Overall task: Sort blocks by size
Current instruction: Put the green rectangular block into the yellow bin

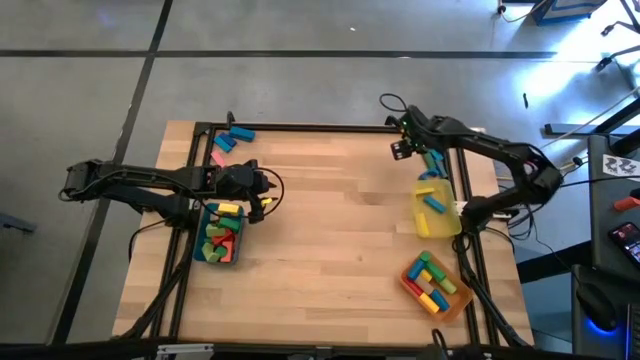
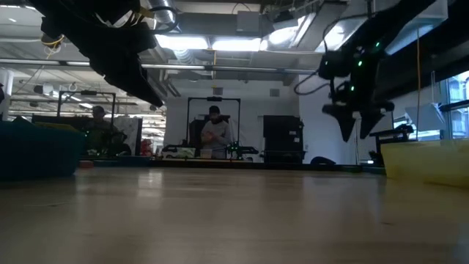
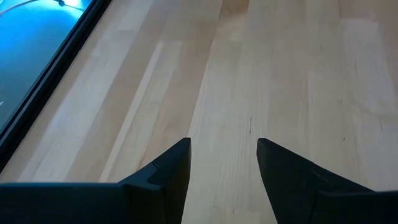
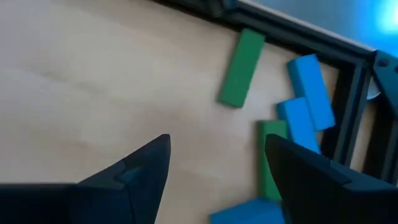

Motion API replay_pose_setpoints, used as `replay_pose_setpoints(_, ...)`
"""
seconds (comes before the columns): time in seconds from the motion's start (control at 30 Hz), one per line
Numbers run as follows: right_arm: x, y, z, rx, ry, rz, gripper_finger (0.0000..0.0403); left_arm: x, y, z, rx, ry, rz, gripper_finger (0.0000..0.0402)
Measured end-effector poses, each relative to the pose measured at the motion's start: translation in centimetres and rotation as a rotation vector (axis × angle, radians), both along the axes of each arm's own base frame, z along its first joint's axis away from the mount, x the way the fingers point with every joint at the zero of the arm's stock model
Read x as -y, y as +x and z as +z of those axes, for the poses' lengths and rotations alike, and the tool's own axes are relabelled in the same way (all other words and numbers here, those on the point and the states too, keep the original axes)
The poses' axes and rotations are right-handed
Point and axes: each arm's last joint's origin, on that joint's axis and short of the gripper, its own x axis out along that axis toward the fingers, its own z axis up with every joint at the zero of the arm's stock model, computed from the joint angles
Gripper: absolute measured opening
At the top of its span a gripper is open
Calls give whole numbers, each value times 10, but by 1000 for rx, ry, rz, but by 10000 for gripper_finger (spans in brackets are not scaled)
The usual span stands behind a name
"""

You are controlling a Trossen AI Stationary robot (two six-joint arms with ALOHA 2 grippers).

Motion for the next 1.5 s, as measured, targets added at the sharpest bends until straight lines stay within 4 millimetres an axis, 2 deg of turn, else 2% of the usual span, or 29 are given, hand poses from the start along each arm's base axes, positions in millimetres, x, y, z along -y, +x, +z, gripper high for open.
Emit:
replay_pose_setpoints(0.27,30,5,-32,-31,-1,-44,264,0,0,0,5,-2,2,169)
replay_pose_setpoints(0.63,58,1,-63,-31,0,-111,264,0,0,0,5,-2,2,169)
replay_pose_setpoints(1.17,63,3,-65,-2,-28,-130,263,0,0,0,5,-2,2,169)
replay_pose_setpoints(1.37,68,8,-76,11,-13,-77,263,0,0,0,5,-2,2,169)
replay_pose_setpoints(1.5,68,9,-76,28,-6,-69,263,0,0,0,5,-2,2,169)
